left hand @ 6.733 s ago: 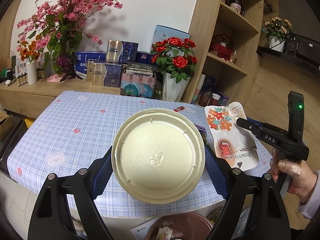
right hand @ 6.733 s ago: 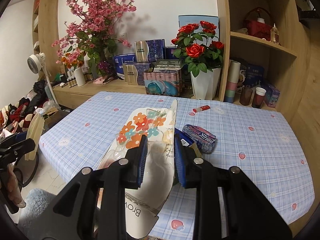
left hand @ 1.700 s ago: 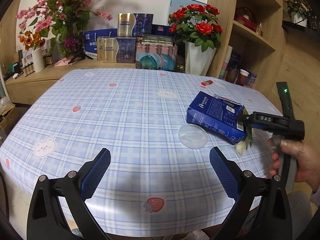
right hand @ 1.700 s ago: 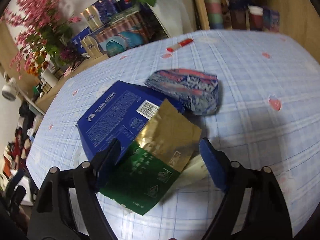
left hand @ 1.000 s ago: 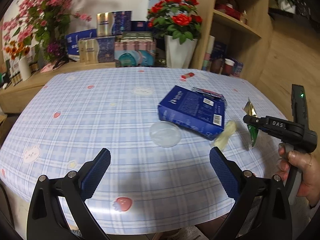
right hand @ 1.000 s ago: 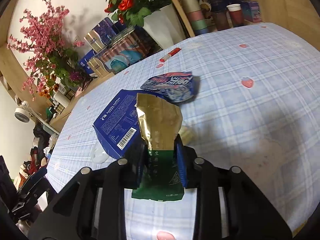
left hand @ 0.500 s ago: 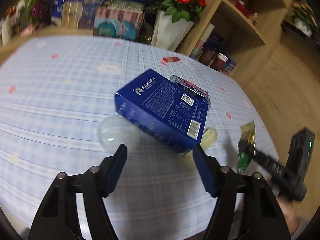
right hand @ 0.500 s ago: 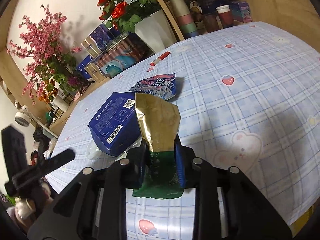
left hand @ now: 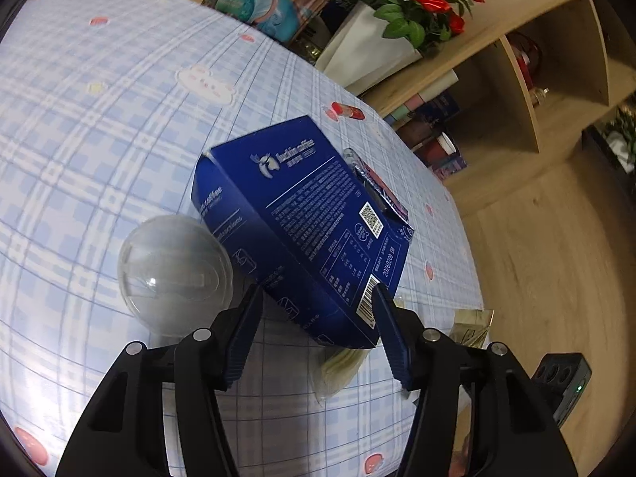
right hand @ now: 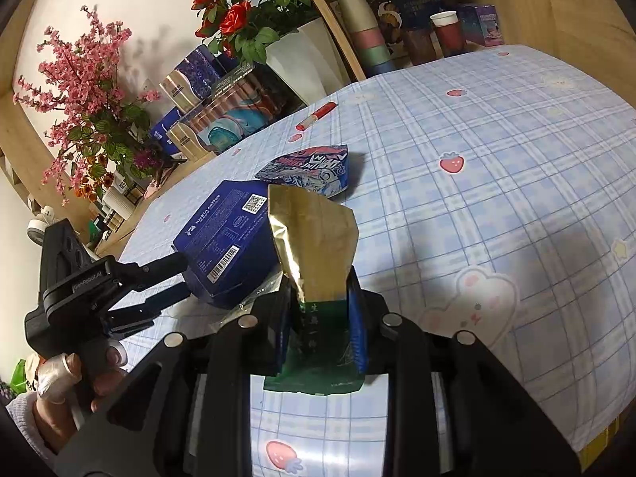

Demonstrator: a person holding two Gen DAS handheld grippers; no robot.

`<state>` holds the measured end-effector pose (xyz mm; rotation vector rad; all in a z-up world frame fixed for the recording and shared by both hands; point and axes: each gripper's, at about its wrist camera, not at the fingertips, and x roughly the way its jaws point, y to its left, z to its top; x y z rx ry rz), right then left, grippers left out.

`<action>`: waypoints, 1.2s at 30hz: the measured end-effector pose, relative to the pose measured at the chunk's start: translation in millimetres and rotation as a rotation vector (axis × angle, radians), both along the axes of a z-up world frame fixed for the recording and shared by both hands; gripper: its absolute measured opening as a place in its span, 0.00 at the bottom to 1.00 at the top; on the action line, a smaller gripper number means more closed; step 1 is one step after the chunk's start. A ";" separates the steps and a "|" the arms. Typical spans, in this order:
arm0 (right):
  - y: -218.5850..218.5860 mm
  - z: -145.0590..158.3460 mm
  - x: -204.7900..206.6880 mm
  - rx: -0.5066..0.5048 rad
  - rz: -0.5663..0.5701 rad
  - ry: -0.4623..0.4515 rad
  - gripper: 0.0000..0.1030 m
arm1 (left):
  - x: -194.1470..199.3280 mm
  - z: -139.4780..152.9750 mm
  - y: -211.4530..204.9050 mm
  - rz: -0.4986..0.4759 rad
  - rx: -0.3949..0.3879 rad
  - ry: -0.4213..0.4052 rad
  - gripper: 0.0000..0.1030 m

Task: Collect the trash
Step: 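Grasp the blue coffee box with the left tool while the right tool holds the packet, then carry the blue box and coffee packet over the brown bin with both tools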

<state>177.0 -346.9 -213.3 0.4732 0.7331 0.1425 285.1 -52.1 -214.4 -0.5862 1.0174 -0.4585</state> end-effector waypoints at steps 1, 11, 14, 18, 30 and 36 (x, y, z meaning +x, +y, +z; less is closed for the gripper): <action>0.4 0.0 -0.2 -0.001 0.002 0.000 0.27 | 0.6 -4.0 0.7 0.003 -0.018 0.007 0.53; 5.6 2.2 -0.4 -0.037 0.011 -0.005 0.27 | 21.5 -27.9 16.9 0.109 -0.219 0.043 0.53; 7.3 3.5 0.1 -0.036 0.012 -0.005 0.27 | 30.6 -27.2 14.8 0.114 -0.221 0.028 0.53; 14.0 6.2 0.2 -0.045 0.021 -0.012 0.27 | 40.8 -26.3 10.8 0.109 -0.230 0.032 0.47; 27.2 32.6 -13.7 -0.066 0.035 -0.067 0.27 | 9.8 46.1 18.4 0.028 -0.131 -0.197 0.14; 34.6 49.2 -31.2 -0.051 0.035 -0.099 0.27 | -20.9 87.0 30.4 -0.007 -0.027 -0.281 0.13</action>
